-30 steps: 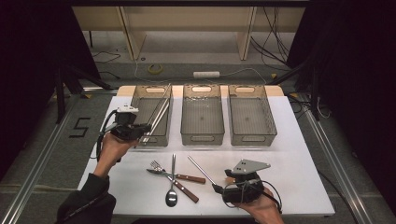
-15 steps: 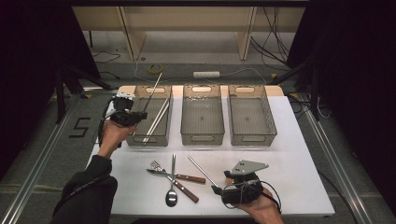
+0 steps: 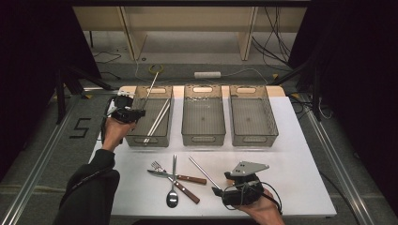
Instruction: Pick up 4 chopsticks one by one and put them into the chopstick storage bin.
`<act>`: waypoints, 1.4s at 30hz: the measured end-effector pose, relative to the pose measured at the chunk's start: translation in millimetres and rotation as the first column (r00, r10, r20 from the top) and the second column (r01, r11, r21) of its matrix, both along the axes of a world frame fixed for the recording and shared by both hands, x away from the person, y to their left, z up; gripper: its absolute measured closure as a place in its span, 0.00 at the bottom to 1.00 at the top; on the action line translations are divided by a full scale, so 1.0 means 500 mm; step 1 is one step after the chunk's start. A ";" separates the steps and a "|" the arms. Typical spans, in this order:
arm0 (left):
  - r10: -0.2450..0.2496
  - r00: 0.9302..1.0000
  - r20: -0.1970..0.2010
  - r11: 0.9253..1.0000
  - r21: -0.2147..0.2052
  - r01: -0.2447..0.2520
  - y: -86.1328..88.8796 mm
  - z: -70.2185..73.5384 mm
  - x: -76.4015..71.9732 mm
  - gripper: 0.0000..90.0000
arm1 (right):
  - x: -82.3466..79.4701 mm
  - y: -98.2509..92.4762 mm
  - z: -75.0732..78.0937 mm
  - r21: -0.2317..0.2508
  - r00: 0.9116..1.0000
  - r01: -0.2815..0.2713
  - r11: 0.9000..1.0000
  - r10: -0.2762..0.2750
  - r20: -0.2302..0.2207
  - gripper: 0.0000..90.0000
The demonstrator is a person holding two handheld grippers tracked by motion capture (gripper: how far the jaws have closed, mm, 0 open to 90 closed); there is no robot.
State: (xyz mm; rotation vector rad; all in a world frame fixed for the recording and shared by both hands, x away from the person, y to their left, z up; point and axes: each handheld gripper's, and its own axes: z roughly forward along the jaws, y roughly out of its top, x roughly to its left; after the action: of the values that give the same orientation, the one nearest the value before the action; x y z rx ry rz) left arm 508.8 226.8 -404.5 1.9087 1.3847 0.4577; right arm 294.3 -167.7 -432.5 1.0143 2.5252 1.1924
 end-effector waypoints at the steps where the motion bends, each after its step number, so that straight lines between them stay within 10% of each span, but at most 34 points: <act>1: 0.005 1.000 0.000 1.000 0.000 -0.005 0.000 -0.003 0.002 0.93 | 0.000 0.000 0.000 0.000 1.000 0.000 1.000 0.000 0.000 0.36; 14: 0.025 0.999 -0.026 1.000 0.020 -0.024 -0.002 -0.032 0.010 0.91 | -0.001 0.002 -0.001 -0.006 1.000 -0.008 1.000 0.008 0.000 0.36; 22: 0.032 0.999 -0.029 0.999 0.020 -0.031 0.002 -0.016 -0.003 0.65 | 0.001 0.001 -0.002 -0.012 1.000 -0.009 1.000 0.009 -0.006 0.36; 33: -0.058 0.997 0.052 0.994 -0.089 0.063 -0.008 0.009 -0.117 0.40 | 0.017 0.002 0.000 -0.075 0.998 -0.020 0.997 0.015 -0.055 0.41; 42: -0.105 0.990 0.097 0.991 -0.075 0.112 -0.011 0.006 -0.192 0.35 | 0.042 0.033 0.003 -0.226 0.991 -0.053 0.973 0.023 -0.134 0.54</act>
State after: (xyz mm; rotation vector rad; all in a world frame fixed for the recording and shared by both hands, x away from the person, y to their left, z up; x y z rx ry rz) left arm 412.7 221.2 -401.4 1.8636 1.2147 0.4259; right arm 315.5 -151.1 -431.0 1.0199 2.7152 0.8410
